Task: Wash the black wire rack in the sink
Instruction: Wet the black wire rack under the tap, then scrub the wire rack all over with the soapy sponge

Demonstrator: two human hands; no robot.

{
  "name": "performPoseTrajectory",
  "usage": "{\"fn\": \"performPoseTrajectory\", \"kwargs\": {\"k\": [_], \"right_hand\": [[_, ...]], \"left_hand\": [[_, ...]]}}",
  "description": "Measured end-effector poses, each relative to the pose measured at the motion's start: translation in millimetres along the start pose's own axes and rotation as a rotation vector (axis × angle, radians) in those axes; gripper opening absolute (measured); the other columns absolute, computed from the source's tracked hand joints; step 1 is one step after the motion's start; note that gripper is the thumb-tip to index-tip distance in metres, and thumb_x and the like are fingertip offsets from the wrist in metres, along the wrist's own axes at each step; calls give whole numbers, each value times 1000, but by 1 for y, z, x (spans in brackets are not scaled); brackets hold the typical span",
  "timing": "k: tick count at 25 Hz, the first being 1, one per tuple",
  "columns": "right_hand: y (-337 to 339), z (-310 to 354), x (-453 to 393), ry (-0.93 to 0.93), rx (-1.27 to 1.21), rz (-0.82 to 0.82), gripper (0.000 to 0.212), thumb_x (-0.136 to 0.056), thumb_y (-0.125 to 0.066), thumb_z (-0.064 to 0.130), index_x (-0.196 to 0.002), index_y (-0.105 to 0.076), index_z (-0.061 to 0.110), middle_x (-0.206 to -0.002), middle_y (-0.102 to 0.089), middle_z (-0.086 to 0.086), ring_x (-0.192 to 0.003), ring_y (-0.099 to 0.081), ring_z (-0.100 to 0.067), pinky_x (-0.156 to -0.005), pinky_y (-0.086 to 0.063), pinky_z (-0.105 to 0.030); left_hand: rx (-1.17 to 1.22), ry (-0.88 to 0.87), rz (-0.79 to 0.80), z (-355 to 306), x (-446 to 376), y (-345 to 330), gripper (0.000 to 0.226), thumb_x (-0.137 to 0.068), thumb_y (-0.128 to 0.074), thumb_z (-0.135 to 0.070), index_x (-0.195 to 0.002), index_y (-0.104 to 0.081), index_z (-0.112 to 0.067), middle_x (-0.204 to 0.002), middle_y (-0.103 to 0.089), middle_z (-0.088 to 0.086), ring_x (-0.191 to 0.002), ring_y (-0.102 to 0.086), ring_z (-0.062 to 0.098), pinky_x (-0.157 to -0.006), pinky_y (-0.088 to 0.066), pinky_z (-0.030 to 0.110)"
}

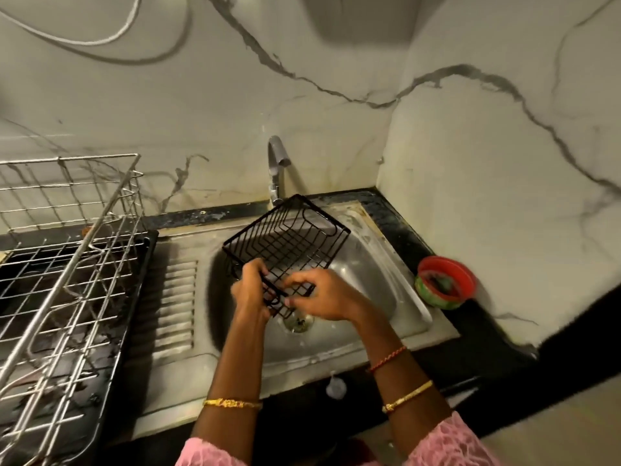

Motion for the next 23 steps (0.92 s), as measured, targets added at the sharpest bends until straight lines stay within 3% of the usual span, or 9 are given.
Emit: {"fn": "performPoseTrajectory", "kwargs": {"k": [2, 3, 5, 6, 9, 11, 13, 18, 23], "right_hand": [[55, -28, 16, -64, -158, -270, 15, -84, -65, 18, -99, -69, 17, -103, -69, 4, -91, -60, 0, -80, -47, -15], [88, -56, 29, -159, -138, -434, 15, -85, -64, 16, -99, -69, 15, -101, -69, 2, -89, -61, -4, -79, -47, -17], [149, -125, 62, -456, 57, -687, 20, -84, -61, 10, -103, -68, 9, -107, -68, -7, -96, -63, -20, -82, -46, -26], [170, -158, 77, -605, 159, -733, 23, -83, -63, 12, -105, -67, 8, -111, -66, -11, -101, -61, -27, -85, -46, -30], [181, -231, 87, -880, 260, -533, 45, -80, -71, 28, -117, -62, 6, -120, -62, -18, -111, -56, -34, -92, -45, -37], [169, -251, 76, -870, 270, -392, 44, -85, -65, 26, -124, -58, 6, -128, -57, -16, -119, -51, -32, -100, -39, -36], [167, -258, 68, -832, 289, -366, 41, -89, -61, 22, -125, -56, 5, -132, -54, -15, -123, -48, -30, -103, -34, -33], [185, -259, 63, -793, 205, -407, 32, -79, -73, 22, -108, -68, 8, -120, -62, -15, -108, -58, -34, -90, -49, -41], [159, -264, 47, -750, 259, -214, 41, -86, -63, 12, -127, -55, 10, -134, -52, -14, -125, -46, -31, -104, -36, -38]], "left_hand": [[-1, 19, -21, 1, -10, 10, 12, -52, -51, -21, -59, -44, -15, -45, -36, 1, -44, -35, 19, -51, -35, 26], [-5, 32, -32, 5, -16, 15, 15, -47, -51, -23, -58, -42, -16, -46, -36, 1, -45, -36, 20, -50, -35, 25], [-5, 55, -32, 14, -25, 20, 16, -44, -49, -23, -56, -39, -17, -45, -36, 0, -45, -37, 21, -49, -35, 23], [-3, 73, -26, 20, -27, 19, 16, -43, -49, -23, -54, -38, -19, -44, -36, 0, -43, -36, 20, -49, -33, 23], [8, 115, -48, 30, -33, 18, 13, -44, -48, -24, -51, -38, -22, -49, -38, 1, -46, -43, 22, -56, -33, 28], [11, 103, -64, 30, -38, 15, 12, -47, -48, -26, -54, -39, -22, -51, -42, 1, -52, -48, 24, -60, -36, 32], [7, 95, -69, 30, -43, 12, 14, -46, -47, -27, -56, -39, -22, -55, -43, 2, -57, -50, 25, -63, -37, 34], [9, 115, -87, 35, -54, 10, 17, -46, -46, -25, -58, -36, -21, -61, -37, 4, -57, -46, 24, -57, -36, 32], [15, 122, -141, 44, -55, 12, 12, -53, -48, -27, -57, -38, -23, -45, -36, 0, -54, -44, 22, -57, -38, 34]]}}
Point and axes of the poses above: each hand's wrist, its own x-axis away from the middle knuckle, its own y-axis out of the back of the hand, z = x × y, the point moved 10 cm from there along -x, towards the middle knuckle
